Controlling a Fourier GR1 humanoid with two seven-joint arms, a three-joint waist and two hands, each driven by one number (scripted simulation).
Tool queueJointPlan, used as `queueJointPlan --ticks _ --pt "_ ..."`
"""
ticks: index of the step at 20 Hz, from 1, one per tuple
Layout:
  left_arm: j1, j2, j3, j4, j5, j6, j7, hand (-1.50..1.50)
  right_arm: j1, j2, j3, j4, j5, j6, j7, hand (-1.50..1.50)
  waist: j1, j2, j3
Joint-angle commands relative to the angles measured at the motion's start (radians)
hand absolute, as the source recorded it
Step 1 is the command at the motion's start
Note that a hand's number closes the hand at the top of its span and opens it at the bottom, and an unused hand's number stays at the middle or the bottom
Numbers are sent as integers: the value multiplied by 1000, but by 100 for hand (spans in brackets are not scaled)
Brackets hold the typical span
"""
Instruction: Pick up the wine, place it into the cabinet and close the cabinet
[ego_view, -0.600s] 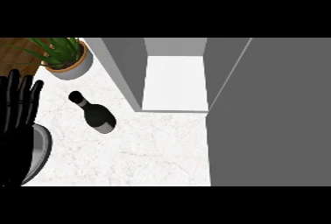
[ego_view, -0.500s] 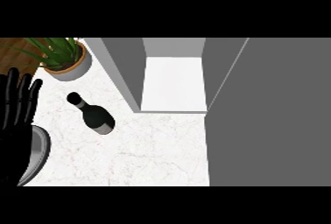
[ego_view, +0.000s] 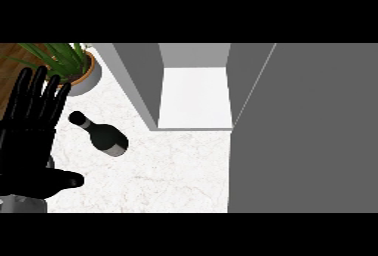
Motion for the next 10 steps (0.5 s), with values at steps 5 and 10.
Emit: queueJointPlan --ticks 5,10 --pt "-102 62 76 -155 151 133 293 -150 164 -44 22 -291 -130 17 209 -150 0 -3 0" --pt "-78 86 81 -262 167 207 412 -150 182 -44 9 -408 -171 -14 278 -150 -4 -5 0"
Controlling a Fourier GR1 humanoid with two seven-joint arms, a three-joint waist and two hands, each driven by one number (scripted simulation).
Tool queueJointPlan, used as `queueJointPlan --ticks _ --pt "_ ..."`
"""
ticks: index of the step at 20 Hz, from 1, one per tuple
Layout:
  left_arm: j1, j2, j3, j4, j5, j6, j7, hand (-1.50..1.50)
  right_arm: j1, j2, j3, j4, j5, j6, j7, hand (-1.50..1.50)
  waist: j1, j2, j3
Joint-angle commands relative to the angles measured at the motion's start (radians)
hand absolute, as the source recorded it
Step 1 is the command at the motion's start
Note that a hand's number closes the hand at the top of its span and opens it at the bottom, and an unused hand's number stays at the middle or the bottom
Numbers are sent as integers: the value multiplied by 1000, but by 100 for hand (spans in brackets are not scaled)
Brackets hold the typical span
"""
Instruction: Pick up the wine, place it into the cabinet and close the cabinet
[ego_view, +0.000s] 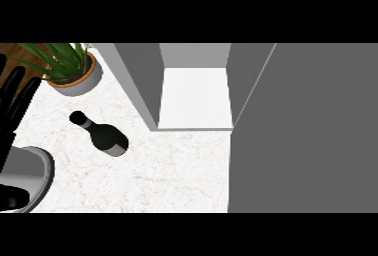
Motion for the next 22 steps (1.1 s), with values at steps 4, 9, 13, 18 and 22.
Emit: queueJointPlan --ticks 4,9,13,18,22 --pt "41 39 64 -114 74 20 89 -150 68 2 30 -265 -80 -72 162 -150 2 -2 -1" --pt "-31 70 83 -96 66 79 136 -150 78 -11 41 -298 -81 -65 172 -150 -8 -1 -1" --pt "-54 89 81 -120 57 127 185 -150 53 -4 67 -275 -33 -82 167 -150 -9 1 0" --pt "15 93 139 -241 102 148 233 -150 20 -8 85 -323 -29 -141 228 -150 2 -4 -2" --pt "-51 131 182 -169 96 163 223 -150 66 -26 63 -313 -62 -95 187 -150 -11 -2 0"
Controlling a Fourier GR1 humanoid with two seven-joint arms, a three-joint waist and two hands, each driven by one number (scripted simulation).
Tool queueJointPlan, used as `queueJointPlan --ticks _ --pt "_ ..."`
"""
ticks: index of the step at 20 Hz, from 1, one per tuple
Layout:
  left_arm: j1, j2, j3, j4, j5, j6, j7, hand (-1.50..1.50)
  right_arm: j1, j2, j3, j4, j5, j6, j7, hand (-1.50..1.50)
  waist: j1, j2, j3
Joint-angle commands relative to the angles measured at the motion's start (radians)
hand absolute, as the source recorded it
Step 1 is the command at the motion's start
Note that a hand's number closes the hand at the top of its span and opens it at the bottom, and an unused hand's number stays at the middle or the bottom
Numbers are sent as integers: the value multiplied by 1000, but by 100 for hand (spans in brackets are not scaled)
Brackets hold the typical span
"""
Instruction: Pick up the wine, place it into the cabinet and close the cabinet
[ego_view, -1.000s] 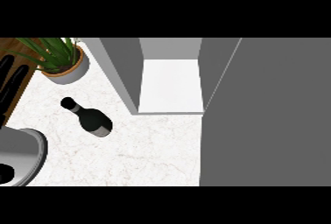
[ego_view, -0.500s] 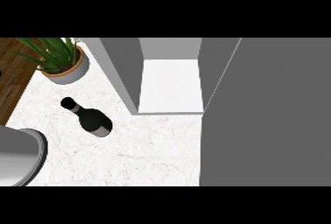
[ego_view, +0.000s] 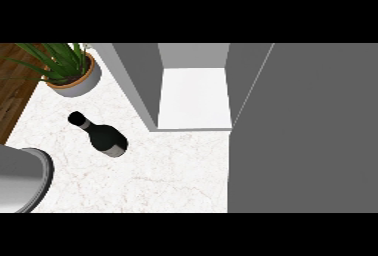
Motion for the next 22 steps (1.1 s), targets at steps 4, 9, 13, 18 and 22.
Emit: queueJointPlan --ticks 4,9,13,18,22 --pt "17 9 40 2 19 -29 -22 -150 57 -23 -45 -261 -102 -27 94 -150 1 2 0" --pt "-5 19 32 103 -63 -25 -75 -150 82 -9 -17 -281 -76 -47 106 -150 -10 3 0" --pt "94 -7 53 146 -25 -135 -140 -150 59 -4 -69 -183 -131 -1 51 -150 4 4 0" --pt "81 -38 -16 315 -135 -190 -276 -150 105 14 -49 -212 -115 11 30 -150 -14 4 0" --pt "50 -52 -56 427 -154 -226 -322 -150 52 46 -27 -133 -74 6 10 -150 -4 6 0"
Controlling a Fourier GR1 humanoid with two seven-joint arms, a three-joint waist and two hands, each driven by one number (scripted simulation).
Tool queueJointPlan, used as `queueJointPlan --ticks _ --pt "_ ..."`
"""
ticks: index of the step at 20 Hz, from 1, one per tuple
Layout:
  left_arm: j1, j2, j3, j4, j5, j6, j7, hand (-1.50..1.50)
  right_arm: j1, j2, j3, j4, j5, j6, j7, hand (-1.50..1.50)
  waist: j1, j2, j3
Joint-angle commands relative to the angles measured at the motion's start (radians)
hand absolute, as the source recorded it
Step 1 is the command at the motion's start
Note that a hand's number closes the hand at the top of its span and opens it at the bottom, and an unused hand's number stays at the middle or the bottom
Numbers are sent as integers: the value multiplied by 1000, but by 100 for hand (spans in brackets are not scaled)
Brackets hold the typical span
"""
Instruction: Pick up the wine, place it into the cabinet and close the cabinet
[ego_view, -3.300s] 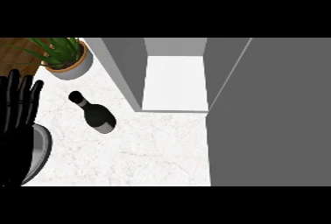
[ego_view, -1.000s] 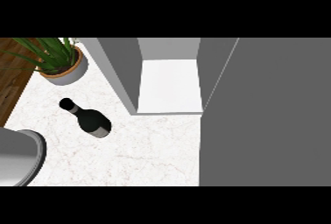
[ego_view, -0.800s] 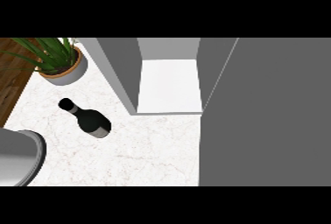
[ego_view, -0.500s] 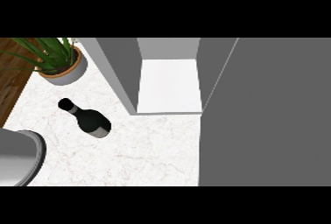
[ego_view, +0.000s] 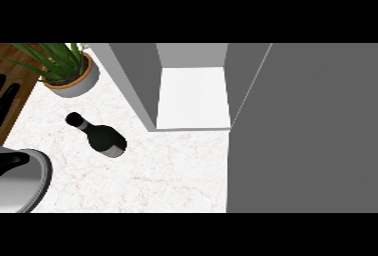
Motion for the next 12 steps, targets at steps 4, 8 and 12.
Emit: queueJointPlan --ticks 4,8,12 --pt "19 -53 -59 195 -89 -71 -156 -150 61 -11 -22 -184 -113 18 45 -150 0 1 0" --pt "-17 -43 -3 353 -154 -58 -302 -150 71 -19 -62 -207 -150 13 71 -150 -10 1 0" --pt "-7 -83 -30 468 -228 -49 -434 -150 90 27 2 -123 -54 39 4 -150 3 1 0"
